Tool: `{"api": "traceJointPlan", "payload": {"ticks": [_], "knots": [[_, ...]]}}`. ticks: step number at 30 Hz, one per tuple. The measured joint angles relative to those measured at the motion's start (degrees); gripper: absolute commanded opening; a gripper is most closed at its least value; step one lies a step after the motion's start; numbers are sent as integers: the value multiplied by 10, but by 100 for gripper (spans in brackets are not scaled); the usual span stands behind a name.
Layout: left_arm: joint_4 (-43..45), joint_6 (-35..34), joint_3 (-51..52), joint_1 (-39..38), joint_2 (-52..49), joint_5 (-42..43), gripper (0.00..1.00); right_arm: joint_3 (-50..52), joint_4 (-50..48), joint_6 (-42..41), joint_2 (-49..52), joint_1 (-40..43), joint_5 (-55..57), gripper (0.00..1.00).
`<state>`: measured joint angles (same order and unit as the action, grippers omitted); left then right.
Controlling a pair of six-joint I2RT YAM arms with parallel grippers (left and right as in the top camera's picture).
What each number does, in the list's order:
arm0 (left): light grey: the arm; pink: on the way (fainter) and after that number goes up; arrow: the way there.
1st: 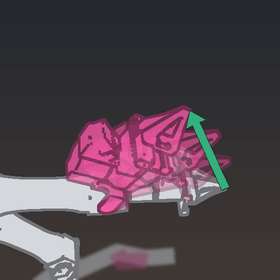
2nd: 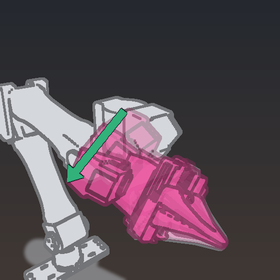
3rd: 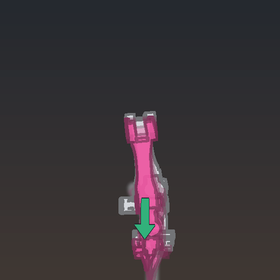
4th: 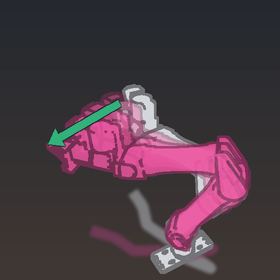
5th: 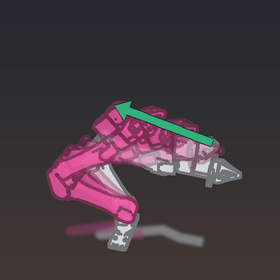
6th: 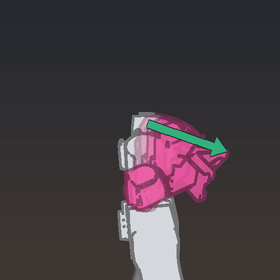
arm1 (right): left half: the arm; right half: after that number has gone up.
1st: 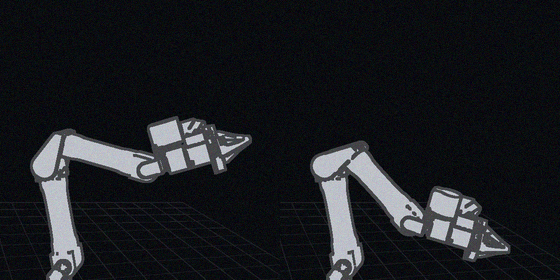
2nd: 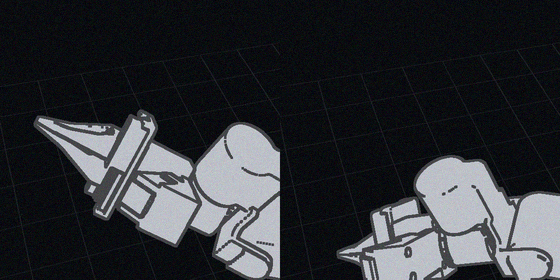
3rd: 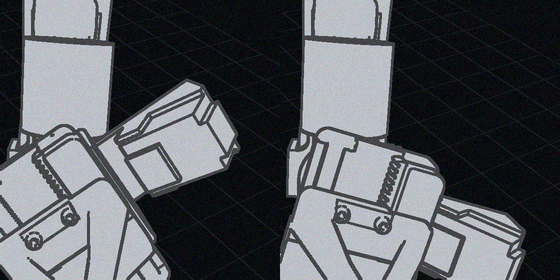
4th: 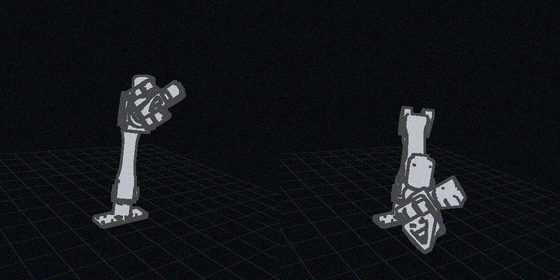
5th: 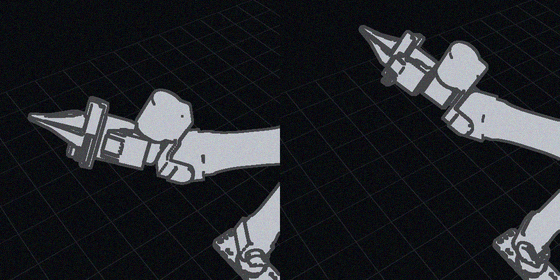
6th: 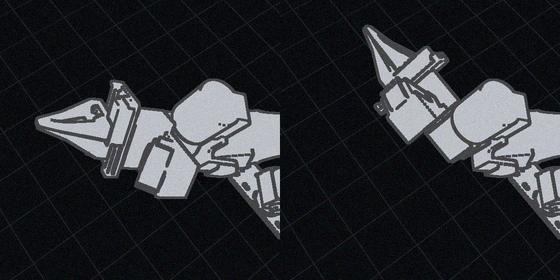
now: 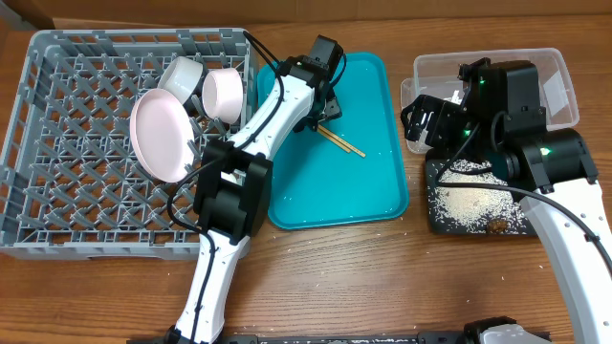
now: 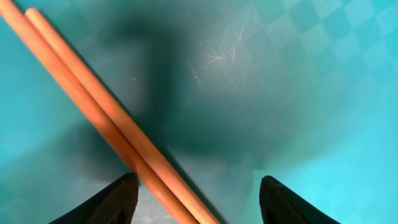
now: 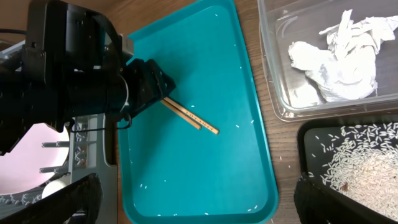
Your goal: Sort waste into correct bins and load items into the dishwasher
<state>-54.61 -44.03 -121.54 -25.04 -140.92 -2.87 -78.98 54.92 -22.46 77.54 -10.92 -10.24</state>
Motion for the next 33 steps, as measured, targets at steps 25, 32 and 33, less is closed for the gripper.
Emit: {"api": "traceJointPlan", "payload": {"ticks": [25, 32, 33], "knots": [[-13, 7, -27, -24, -1, -26, 65, 0, 0, 0, 0, 0, 0, 100], [-13, 7, -31, -24, -16, -30, 66, 0, 0, 0, 0, 0, 0, 100], [-12, 7, -33, -24, -16, -30, 66, 0, 0, 0, 0, 0, 0, 100]]}}
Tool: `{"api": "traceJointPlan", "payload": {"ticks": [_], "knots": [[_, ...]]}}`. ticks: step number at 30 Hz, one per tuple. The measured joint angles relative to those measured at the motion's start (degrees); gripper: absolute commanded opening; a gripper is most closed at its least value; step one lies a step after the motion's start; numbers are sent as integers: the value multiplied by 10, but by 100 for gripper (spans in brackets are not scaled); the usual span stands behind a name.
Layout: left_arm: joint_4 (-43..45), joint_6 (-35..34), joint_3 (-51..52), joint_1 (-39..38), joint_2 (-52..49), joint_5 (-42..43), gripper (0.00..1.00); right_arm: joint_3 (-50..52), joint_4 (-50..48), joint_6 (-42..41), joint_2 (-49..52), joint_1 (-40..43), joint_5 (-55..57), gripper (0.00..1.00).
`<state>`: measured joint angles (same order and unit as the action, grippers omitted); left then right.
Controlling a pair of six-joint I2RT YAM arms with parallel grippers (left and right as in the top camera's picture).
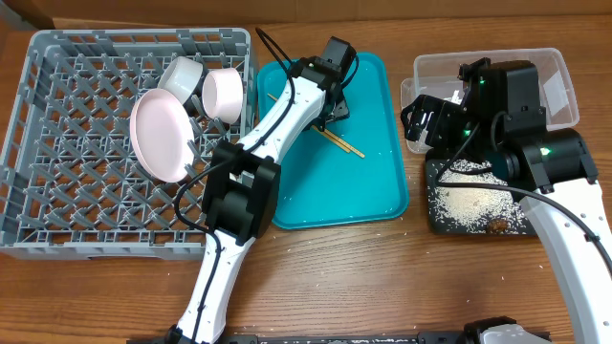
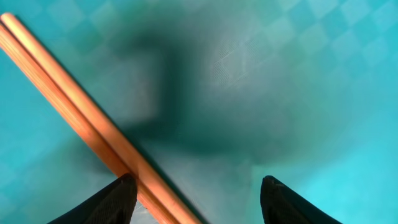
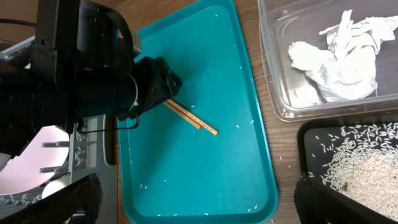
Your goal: Sort waste into correct bins and load items into the dishwasher
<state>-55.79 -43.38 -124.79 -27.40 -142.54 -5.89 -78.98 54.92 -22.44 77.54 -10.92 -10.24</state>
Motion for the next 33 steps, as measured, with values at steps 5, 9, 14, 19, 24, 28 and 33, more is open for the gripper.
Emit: {"api": "traceJointPlan", "payload": {"ticks": [5, 9, 14, 19, 24, 28, 33], "knots": [[7, 0, -5, 0, -14, -1, 64, 0, 0, 0, 0, 0, 0, 99], [-11, 0, -13, 0, -18, 0, 59, 0, 0, 0, 0, 0, 0, 100], [-57, -2, -17, 0, -18, 2, 35, 0, 0, 0, 0, 0, 0, 100], [-87, -3, -18, 0, -18, 3, 9, 0, 0, 0, 0, 0, 0, 100], [-88, 5, -21, 0, -18, 8, 4, 0, 0, 0, 0, 0, 0, 100], [-97, 40, -53, 0, -31, 16, 4, 0, 0, 0, 0, 0, 0, 100], [-195, 105, -170, 6, -58, 23, 4, 0, 0, 0, 0, 0, 0, 100]]}}
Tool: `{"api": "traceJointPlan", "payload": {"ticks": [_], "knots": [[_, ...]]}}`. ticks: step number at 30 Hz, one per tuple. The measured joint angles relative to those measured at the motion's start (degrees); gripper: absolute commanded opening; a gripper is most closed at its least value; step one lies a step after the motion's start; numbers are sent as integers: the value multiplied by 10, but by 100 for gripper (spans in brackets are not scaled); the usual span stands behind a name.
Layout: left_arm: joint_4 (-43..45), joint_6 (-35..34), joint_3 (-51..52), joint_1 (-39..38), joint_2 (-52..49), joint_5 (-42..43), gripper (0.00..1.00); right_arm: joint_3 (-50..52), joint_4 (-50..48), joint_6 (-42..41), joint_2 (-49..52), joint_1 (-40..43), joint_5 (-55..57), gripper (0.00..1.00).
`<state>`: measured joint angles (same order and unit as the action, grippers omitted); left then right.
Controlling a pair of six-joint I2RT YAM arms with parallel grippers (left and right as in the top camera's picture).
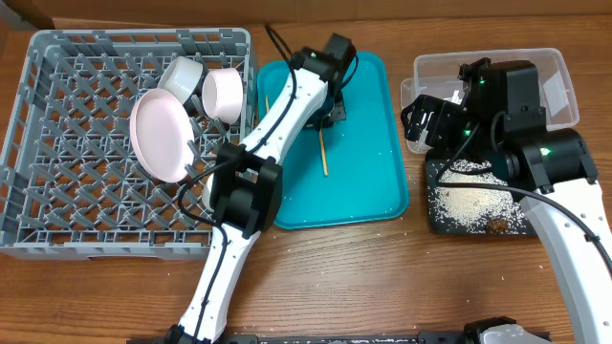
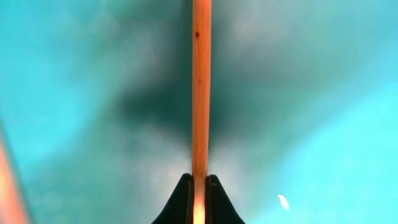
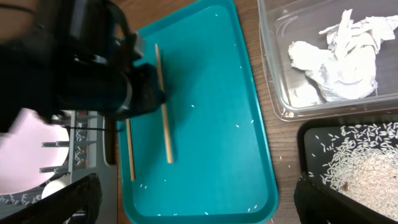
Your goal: Sort waste into correct bins and load items into the dishwasher
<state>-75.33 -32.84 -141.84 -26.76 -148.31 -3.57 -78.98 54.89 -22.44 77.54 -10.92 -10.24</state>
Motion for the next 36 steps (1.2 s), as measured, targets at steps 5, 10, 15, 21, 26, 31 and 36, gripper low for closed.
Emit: {"api": "traceJointPlan", "payload": {"ticks": [5, 10, 15, 21, 26, 31, 36], "knots": [[-158, 80, -195, 20, 9, 2, 4, 0, 0, 0, 0, 0, 0, 100], [-211, 173, -265, 70, 92, 25, 4, 0, 0, 0, 0, 0, 1, 100], [-210, 225, -195, 132, 218, 40, 4, 0, 0, 0, 0, 0, 0, 100], [-206, 250, 59, 180, 363, -21, 4, 0, 0, 0, 0, 0, 1, 100], [-129, 276, 212, 221, 382, -62, 4, 0, 0, 0, 0, 0, 0, 100], [-38, 318, 317, 240, 370, -98, 4, 0, 0, 0, 0, 0, 0, 100], [23, 365, 373, 243, 339, -120, 19, 0, 0, 0, 0, 0, 1, 100]]}}
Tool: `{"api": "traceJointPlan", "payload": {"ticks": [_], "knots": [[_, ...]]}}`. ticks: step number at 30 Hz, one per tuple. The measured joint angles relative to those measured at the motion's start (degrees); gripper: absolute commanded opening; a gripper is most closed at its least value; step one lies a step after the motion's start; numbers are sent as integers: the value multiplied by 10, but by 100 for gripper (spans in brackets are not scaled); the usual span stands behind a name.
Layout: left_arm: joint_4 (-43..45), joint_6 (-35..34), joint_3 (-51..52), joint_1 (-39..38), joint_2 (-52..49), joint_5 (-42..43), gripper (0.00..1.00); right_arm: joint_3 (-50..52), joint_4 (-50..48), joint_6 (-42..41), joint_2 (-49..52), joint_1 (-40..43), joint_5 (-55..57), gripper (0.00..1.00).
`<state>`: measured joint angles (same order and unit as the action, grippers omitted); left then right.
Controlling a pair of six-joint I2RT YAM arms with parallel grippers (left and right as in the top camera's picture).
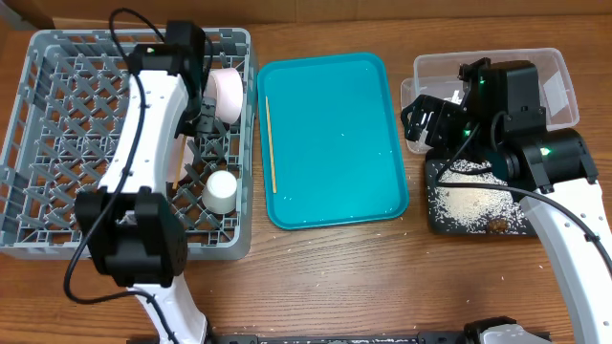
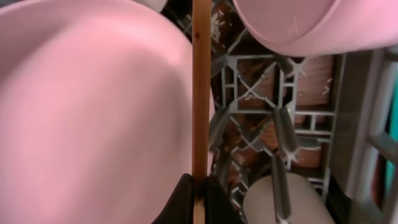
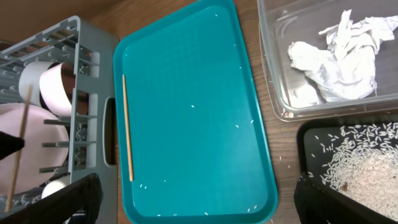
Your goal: Sort waste into correct bins and load items into the dishwasher
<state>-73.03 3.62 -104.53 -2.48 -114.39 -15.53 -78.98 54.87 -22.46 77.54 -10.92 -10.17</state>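
Note:
My left gripper point(image 2: 199, 202) is shut on one wooden chopstick point(image 2: 201, 87), held over the grey dish rack point(image 1: 57, 191) beside the pink plate point(image 2: 93, 118) and a pink bowl point(image 1: 228, 91). The same chopstick point(image 3: 18, 146) shows in the right wrist view. A second chopstick point(image 1: 270, 139) lies along the left edge of the teal tray point(image 1: 335, 143). My right gripper point(image 3: 199, 202) stands open above the tray's right side, nothing between its fingers.
A white cup point(image 1: 220, 189) sits in the rack near its right wall. A clear bin point(image 1: 550, 72) with crumpled paper point(image 3: 339, 53) stands at the back right. A black tray point(image 1: 478, 205) with spilled rice lies below it. Rice grains dot the teal tray.
My left gripper, shut on a chopstick, has moved from over the teal tray to over the dish rack beside the pink plate. The right arm has not moved.
My left gripper was open over two chopsticks lying together on the teal tray. Then it was shut on one chopstick, with the other lying at the tray's left edge. Now the held chopstick is over the rack.

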Motion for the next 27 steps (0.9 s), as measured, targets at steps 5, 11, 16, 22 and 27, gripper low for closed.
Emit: {"api": "traceJointPlan", "payload": {"ticks": [5, 11, 16, 22, 27], "knots": [[4, -2, 3, 0, -9, -1, 44, 0, 0, 0, 0, 0, 0, 100], [-9, -44, 3, 0, -9, 41, 43, 0, 0, 0, 0, 0, 0, 100], [-67, -80, -38, -2, -10, 114, 40, 0, 0, 0, 0, 0, 0, 100], [-52, -91, -152, -54, -11, 169, 45, 0, 0, 0, 0, 0, 0, 100], [-24, -147, -154, -158, -28, 138, 47, 0, 0, 0, 0, 0, 0, 100]]}}
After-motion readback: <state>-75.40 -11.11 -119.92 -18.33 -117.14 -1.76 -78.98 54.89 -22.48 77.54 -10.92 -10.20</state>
